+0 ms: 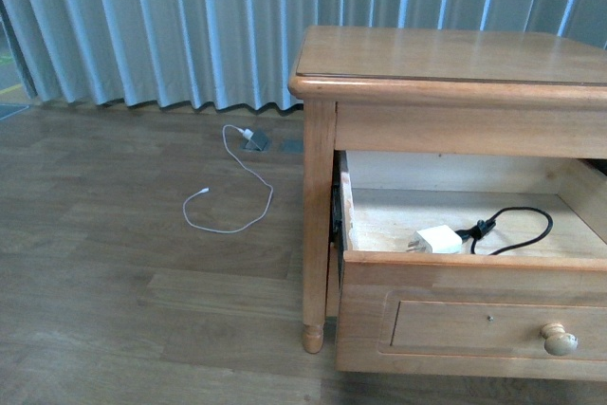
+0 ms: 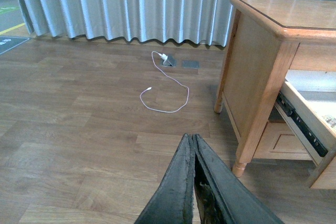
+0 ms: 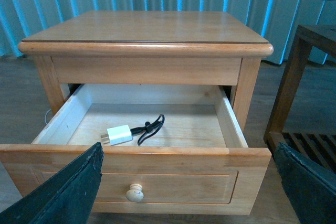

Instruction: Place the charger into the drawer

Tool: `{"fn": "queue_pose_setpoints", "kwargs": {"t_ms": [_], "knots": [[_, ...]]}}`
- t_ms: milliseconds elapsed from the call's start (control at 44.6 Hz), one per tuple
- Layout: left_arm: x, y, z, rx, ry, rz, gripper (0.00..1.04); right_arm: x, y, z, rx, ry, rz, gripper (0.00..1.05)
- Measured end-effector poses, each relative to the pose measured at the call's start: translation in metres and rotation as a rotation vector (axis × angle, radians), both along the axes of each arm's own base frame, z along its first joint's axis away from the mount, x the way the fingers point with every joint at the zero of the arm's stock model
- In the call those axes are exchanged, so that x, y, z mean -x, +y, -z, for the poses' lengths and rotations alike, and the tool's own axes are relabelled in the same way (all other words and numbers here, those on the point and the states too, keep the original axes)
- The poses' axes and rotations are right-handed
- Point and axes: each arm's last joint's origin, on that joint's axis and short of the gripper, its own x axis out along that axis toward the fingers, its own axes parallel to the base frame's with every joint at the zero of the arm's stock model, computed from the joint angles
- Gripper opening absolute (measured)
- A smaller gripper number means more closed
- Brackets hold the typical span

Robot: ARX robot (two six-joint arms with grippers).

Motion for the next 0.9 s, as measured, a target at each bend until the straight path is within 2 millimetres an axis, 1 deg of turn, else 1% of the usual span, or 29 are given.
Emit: {"fn": "queue_pose_setpoints", "kwargs": {"t_ms": [90,157,381,403,448,471,515,583,627,672,695,762,829,851,874,896], "knots": [[0.000,0.000,0.003,0.000,-0.005,0.000,0.04,0.000,0.000,0.000,0.000,0.000,0.000,0.96],[0.000,0.000,0.010,0.000,-0.007,0.000,0.04,0.000,0.000,0.000,0.000,0.000,0.000,0.96],[0.001,0.000,0.010,0.000,-0.011,-0.001,0.04,0.000,0.000,0.000,0.000,0.000,0.000,0.96],[0.001,0.000,0.010,0.000,-0.011,-0.001,0.07,0.000,0.000,0.000,0.000,0.000,0.000,0.96],[0.001,0.000,0.010,0.000,-0.011,-0.001,0.14,0.000,0.000,0.001,0.006,0.024,0.013,0.96],[0.001,0.000,0.010,0.000,-0.011,-0.001,0.19,-0.001,0.000,0.002,0.021,0.082,0.033,0.96],[0.001,0.000,0.010,0.000,-0.011,-0.001,0.24,-0.001,0.001,0.003,0.044,0.141,0.035,0.96],[0.001,0.000,0.010,0.000,-0.011,-0.001,0.40,-0.004,0.004,0.014,0.075,0.282,-0.001,0.96],[0.001,0.000,0.010,0.000,-0.011,-0.001,0.49,-0.008,0.006,0.016,0.081,0.330,-0.025,0.96],[0.001,0.000,0.010,0.000,-0.011,-0.001,0.60,-0.015,0.008,0.017,0.080,0.380,-0.046,0.96],[0.001,0.000,0.010,0.000,-0.011,-0.001,0.64,-0.017,0.009,0.017,0.081,0.392,-0.053,0.96],[0.001,0.000,0.010,0.000,-0.011,-0.001,0.80,-0.031,0.014,0.017,0.070,0.434,-0.081,0.96],[0.001,0.000,0.010,0.000,-0.011,-0.001,0.90,-0.042,0.018,0.017,0.055,0.460,-0.100,0.96],[0.001,0.000,0.010,0.000,-0.011,-0.001,0.96,-0.049,0.020,0.018,0.041,0.474,-0.103,0.96],[0.001,0.000,0.010,-0.001,-0.011,-0.001,0.99,-0.053,0.021,0.018,0.034,0.483,-0.106,0.96],[0.001,0.000,0.010,-0.001,-0.012,-0.001,1.00,-0.056,0.022,0.019,0.030,0.489,-0.107,0.96]]}}
